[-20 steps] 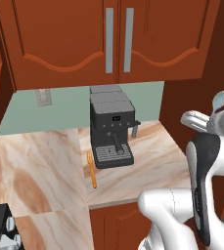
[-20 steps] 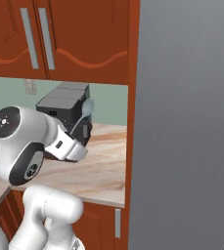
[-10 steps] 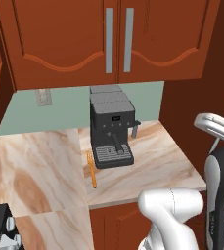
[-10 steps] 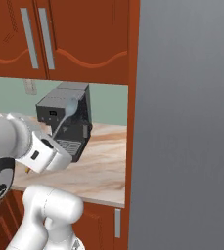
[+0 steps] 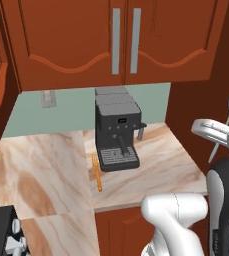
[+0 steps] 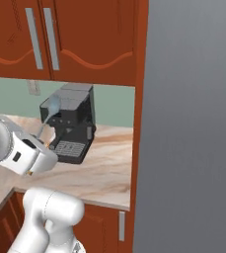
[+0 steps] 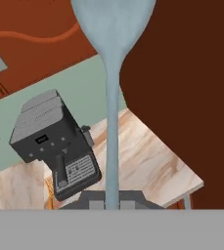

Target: Take the fork and place it on the left side of the plate. Then take the spoon and place it on the right side of the plate. Make sure they're directly next to the plate.

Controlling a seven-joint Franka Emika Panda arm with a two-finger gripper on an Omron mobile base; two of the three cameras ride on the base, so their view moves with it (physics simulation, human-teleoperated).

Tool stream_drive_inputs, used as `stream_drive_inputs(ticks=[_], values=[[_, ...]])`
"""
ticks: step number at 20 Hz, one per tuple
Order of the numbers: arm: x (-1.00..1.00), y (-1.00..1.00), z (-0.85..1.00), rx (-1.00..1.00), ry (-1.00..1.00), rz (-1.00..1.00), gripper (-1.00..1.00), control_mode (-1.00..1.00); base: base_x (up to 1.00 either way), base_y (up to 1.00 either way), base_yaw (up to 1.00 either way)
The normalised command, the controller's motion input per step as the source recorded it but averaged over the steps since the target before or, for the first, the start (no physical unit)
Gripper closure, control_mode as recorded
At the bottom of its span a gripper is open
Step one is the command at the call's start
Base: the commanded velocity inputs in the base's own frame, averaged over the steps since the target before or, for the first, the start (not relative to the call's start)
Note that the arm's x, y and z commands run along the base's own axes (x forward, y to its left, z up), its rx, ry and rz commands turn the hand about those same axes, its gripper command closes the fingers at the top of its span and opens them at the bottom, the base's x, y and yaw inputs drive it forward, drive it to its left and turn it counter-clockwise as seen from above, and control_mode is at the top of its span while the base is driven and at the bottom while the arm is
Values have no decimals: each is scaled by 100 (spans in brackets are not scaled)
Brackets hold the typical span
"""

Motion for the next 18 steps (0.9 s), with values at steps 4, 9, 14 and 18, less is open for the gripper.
stream_drive_inputs(ticks=[4, 9, 14, 18], values=[[0, 0, 0, 0, 0, 0, 100, 100, -72, -9, -13], [0, 0, 0, 0, 0, 0, 100, 100, -68, -22, -34], [0, 0, 0, 0, 0, 0, 100, 100, -46, -16, -47], [0, 0, 0, 0, 0, 0, 100, 100, -31, -13, -53]])
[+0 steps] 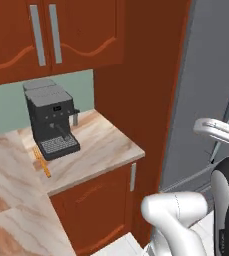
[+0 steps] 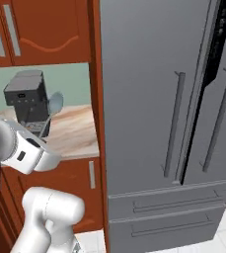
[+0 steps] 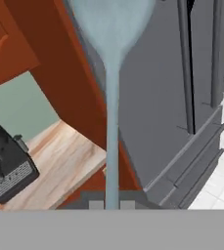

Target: Take the fork and place it on the left side of the plate. Then take the spoon and place it on the right side of the plate. Make sure they're directly next to the plate.

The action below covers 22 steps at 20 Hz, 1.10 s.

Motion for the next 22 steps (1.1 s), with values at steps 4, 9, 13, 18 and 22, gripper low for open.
stream_drive_inputs(ticks=[4, 9, 13, 18, 22], values=[[0, 0, 0, 0, 0, 0, 100, 100, -15, -10, -60], [0, 0, 0, 0, 0, 0, 100, 100, -1, -18, -65], [0, 0, 0, 0, 0, 0, 100, 100, 0, -28, -66], [0, 0, 0, 0, 0, 0, 100, 100, 5, -37, -67], [0, 0, 0, 0, 0, 0, 100, 100, 12, -44, -67]])
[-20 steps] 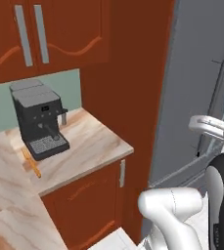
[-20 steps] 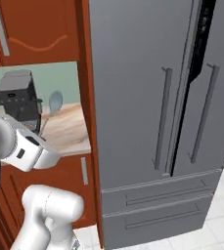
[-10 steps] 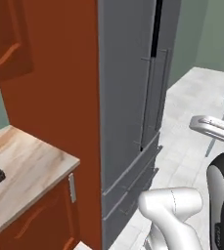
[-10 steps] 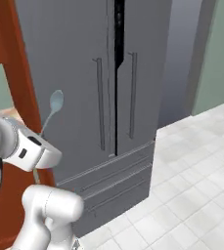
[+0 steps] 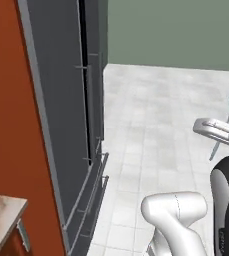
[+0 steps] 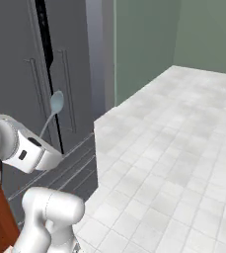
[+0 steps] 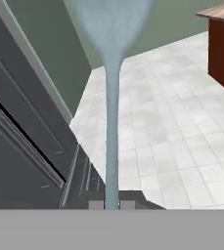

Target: Take the fork and place it on the left side of the plate. Then take the spoon and place it on the right side of the plate. Make sure they're directly next to the plate.

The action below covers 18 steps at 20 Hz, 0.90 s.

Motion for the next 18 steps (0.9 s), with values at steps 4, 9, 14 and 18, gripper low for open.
stream_drive_inputs(ticks=[4, 9, 14, 18], values=[[0, 0, 0, 0, 0, 0, 100, 100, 24, -40, -65], [0, 0, 0, 0, 0, 0, 100, 100, 54, -19, -58], [0, 0, 0, 0, 0, 0, 100, 100, 92, 1, -47], [0, 0, 0, 0, 0, 0, 100, 100, 100, 5, -37]])
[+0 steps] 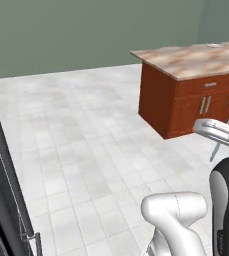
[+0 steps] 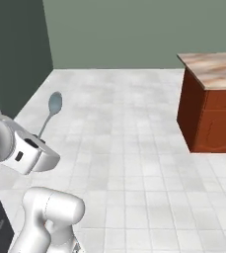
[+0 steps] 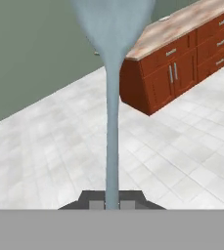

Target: Take the fork and place it on the left side of the plate. Then take the spoon and place it on the right side of the plate. Make sure they're directly next to the plate.

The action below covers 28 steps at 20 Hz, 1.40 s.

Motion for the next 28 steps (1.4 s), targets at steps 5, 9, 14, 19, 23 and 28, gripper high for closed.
stream_drive_inputs(ticks=[5, 9, 14, 19, 23, 28], values=[[0, 0, 0, 0, 0, 0, 100, 100, 100, 1, -34], [0, 0, 0, 0, 0, 0, 100, 100, 100, 1, -34], [0, 0, 0, 0, 0, 0, 100, 100, 100, 6, -34], [0, 0, 0, 0, 0, 0, 100, 100, 100, 16, -35], [0, 0, 0, 0, 0, 0, 100, 100, 100, 24, -36], [0, 0, 0, 0, 0, 0, 100, 100, 100, 33, -36]])
